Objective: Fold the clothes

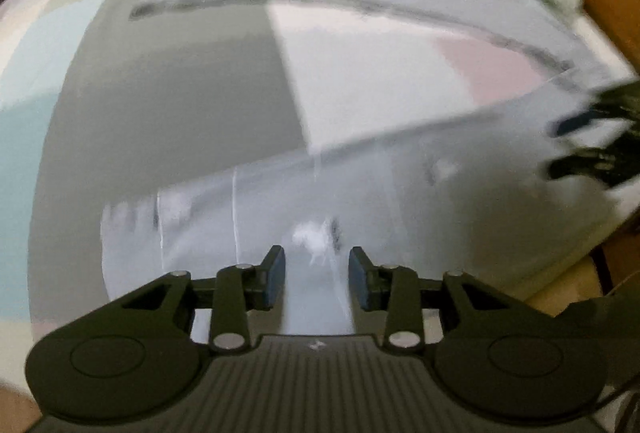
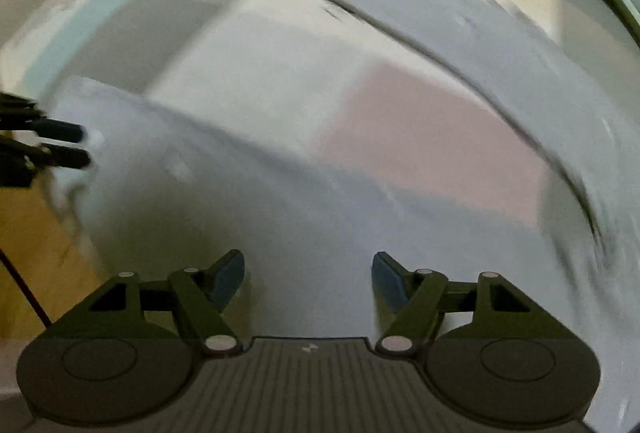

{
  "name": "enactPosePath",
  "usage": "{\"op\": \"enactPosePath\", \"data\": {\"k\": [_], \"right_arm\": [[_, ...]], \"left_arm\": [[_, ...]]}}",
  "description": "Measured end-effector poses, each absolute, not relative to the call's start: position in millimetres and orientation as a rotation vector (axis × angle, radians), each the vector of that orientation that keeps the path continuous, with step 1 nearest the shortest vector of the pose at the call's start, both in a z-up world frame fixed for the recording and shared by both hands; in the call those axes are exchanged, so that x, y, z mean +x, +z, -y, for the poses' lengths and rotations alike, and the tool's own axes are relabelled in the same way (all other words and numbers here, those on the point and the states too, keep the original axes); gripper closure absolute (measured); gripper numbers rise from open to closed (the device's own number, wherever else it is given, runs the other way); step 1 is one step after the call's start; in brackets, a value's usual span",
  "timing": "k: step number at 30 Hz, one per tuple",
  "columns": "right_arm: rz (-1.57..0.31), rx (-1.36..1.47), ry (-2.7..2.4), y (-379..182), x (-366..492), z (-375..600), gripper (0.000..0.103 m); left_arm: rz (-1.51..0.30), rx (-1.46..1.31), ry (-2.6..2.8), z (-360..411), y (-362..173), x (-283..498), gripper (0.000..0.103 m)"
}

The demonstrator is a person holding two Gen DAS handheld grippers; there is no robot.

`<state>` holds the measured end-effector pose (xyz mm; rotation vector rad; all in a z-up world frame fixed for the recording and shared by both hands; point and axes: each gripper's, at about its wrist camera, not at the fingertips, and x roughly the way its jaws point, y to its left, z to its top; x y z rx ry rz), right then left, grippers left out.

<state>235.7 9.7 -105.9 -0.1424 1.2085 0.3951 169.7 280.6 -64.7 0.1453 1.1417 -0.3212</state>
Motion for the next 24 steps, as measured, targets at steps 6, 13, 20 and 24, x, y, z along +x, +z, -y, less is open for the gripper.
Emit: {"op": "enactPosePath", "data": {"k": [6,13,20,24], "right_arm": [[-1.224,0.064,0.402,-104.1,216.0,43.2,0.015],[-1.057,0.136,0.148,-80.3,244.0,168.2,0.015],[-0.943,0.079,-0.038,-91.3,304.9,292.8,0.015],[-0.910,0.079,-0.022,-110.3,352.3,314.4,0.015]], "left_arm": [[-1.194,0.200,-0.257,-252.3,-50.5,180.6,0.067],[-1.124,0.239,-0.397,-148.2,-41.8,221.3,0.065],[-1.091,0.230,-0.473,-60.5,-58.5,236.6,0.065],[-1.077,0.255,-0.505,-29.1,-60.2,237.6,0.064]]}}
